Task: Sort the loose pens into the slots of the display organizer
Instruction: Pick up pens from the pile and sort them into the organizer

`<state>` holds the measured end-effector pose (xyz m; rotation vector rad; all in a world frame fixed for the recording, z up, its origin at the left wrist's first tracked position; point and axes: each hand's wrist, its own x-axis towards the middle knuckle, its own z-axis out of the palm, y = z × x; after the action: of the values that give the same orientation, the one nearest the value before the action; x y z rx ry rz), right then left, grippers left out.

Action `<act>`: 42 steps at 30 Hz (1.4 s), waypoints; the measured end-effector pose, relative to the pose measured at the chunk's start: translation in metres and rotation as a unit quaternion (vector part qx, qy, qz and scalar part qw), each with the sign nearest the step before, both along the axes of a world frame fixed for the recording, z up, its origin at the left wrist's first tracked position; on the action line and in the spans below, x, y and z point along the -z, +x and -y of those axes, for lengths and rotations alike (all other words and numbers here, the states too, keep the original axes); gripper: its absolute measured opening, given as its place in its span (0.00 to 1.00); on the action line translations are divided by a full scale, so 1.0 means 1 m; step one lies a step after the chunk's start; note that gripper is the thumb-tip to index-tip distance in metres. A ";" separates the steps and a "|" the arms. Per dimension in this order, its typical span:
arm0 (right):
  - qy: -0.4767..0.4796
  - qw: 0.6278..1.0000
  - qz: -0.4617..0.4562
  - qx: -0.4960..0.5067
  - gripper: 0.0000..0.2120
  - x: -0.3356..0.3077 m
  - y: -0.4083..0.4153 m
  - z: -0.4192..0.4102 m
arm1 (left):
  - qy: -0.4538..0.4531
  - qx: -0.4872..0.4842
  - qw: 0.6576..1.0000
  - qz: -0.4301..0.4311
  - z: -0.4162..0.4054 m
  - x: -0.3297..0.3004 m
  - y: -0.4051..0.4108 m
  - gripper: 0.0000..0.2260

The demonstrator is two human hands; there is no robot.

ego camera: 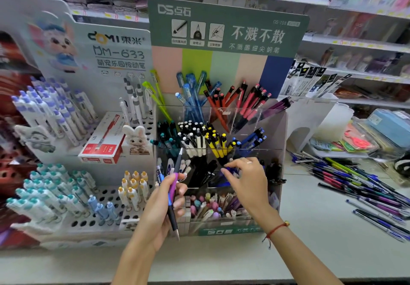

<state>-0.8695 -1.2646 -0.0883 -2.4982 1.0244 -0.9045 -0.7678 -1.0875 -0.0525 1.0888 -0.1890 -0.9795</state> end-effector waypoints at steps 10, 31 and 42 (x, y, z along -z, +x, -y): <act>-0.010 0.992 -0.115 -0.055 0.09 -0.014 0.006 0.010 | 0.002 0.039 0.998 0.049 0.013 -0.006 -0.016 0.14; 0.106 0.927 0.354 0.064 0.02 -0.129 -0.055 0.038 | 0.032 0.000 0.994 0.109 0.072 -0.023 -0.010 0.19; -0.043 0.993 0.036 0.099 0.16 -0.133 -0.009 0.141 | -0.084 -0.004 0.986 -0.141 0.062 -0.025 -0.011 0.27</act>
<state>-0.8787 -1.4057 0.0447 -2.4440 1.2519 -1.1109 -0.7784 -1.1496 -0.0271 0.7867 -0.0350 -1.0778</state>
